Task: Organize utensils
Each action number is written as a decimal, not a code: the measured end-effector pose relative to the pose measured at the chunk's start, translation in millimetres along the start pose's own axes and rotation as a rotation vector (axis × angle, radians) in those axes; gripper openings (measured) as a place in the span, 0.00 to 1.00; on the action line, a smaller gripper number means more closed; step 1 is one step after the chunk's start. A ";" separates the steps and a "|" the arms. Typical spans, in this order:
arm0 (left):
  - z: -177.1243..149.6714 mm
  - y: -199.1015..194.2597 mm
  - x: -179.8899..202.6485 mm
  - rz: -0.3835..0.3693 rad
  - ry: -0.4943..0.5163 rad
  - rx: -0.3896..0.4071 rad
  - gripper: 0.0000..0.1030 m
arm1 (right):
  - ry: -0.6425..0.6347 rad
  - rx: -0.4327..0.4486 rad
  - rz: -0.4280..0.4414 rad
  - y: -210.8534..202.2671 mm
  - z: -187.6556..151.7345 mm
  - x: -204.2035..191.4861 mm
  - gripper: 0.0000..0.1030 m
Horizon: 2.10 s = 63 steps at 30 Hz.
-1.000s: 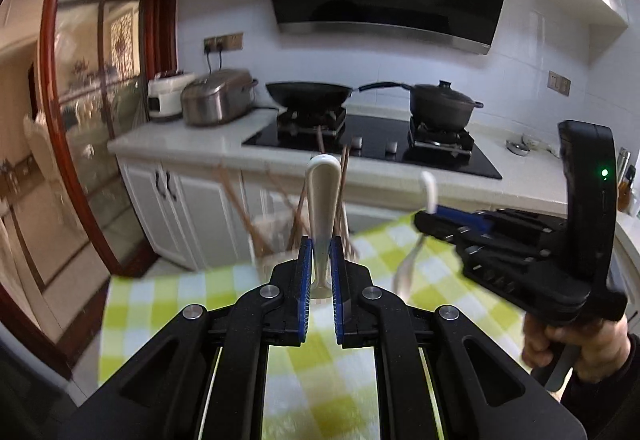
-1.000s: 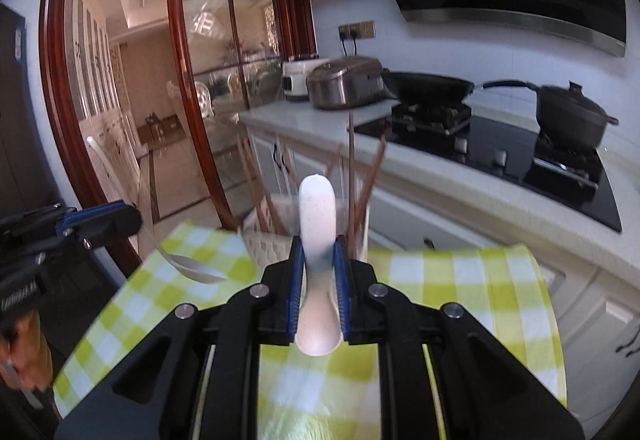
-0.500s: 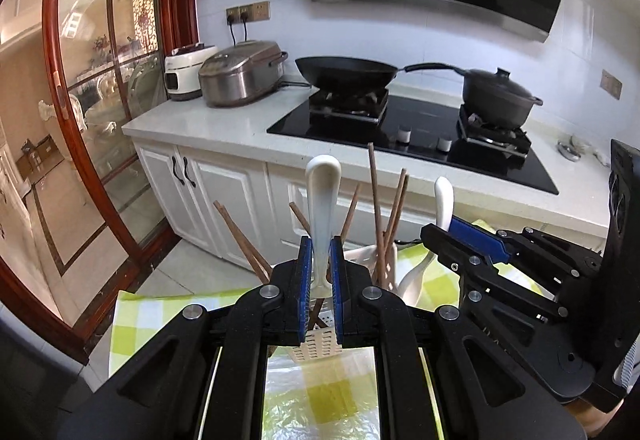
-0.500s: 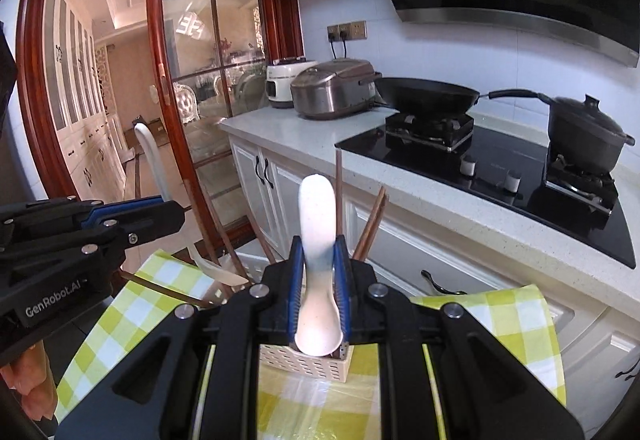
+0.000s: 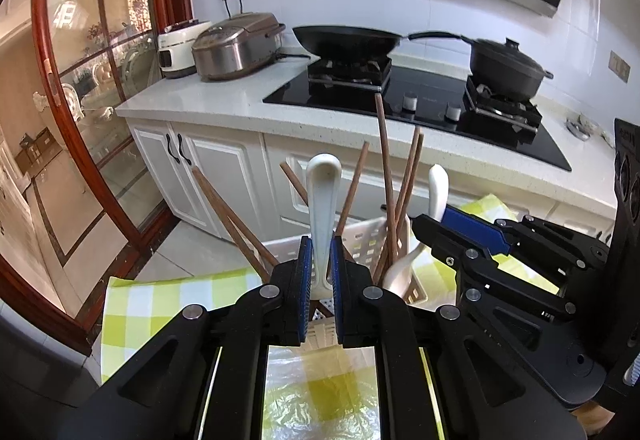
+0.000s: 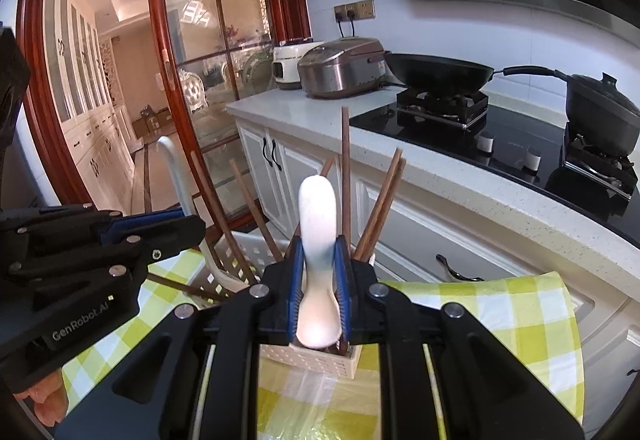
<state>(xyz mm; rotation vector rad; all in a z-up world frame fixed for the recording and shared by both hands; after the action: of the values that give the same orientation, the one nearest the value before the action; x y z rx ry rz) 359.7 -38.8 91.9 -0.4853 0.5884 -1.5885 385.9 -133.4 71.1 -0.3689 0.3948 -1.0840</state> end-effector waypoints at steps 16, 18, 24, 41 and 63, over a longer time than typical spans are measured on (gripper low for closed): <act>10.0 -20.5 0.3 -0.007 0.009 0.045 0.12 | 0.011 0.075 -0.003 -35.4 2.3 16.9 0.29; 10.8 -31.6 0.7 -0.024 -0.003 0.081 0.12 | 0.014 0.100 -0.006 -45.7 0.7 19.4 0.30; -13.9 -87.7 3.0 -0.071 -0.033 0.251 0.36 | 0.021 0.184 -0.033 -79.8 -22.9 30.6 0.44; -118.2 -82.6 -10.1 -0.063 -0.081 0.390 0.78 | -0.023 0.221 -0.030 -84.6 -106.2 7.4 0.72; -141.1 -53.6 -24.8 -0.083 -0.125 0.380 0.82 | -0.045 0.264 -0.039 -95.6 -109.2 3.3 0.77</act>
<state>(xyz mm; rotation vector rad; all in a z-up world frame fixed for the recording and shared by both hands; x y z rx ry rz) 232.7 1.4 16.8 -0.3219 0.1650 -1.6869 260.7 -187.1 20.9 -0.1671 0.2012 -1.1474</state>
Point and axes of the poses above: each gripper's, at about its wrist camera, not at the fingertips, and y roughly the way its jaws point, x to its right, z to its top, the point moved 7 cm from there along y, roughly the way its jaws point, and after that the axes turned 4 degrees about x, right-handed, at the moved point
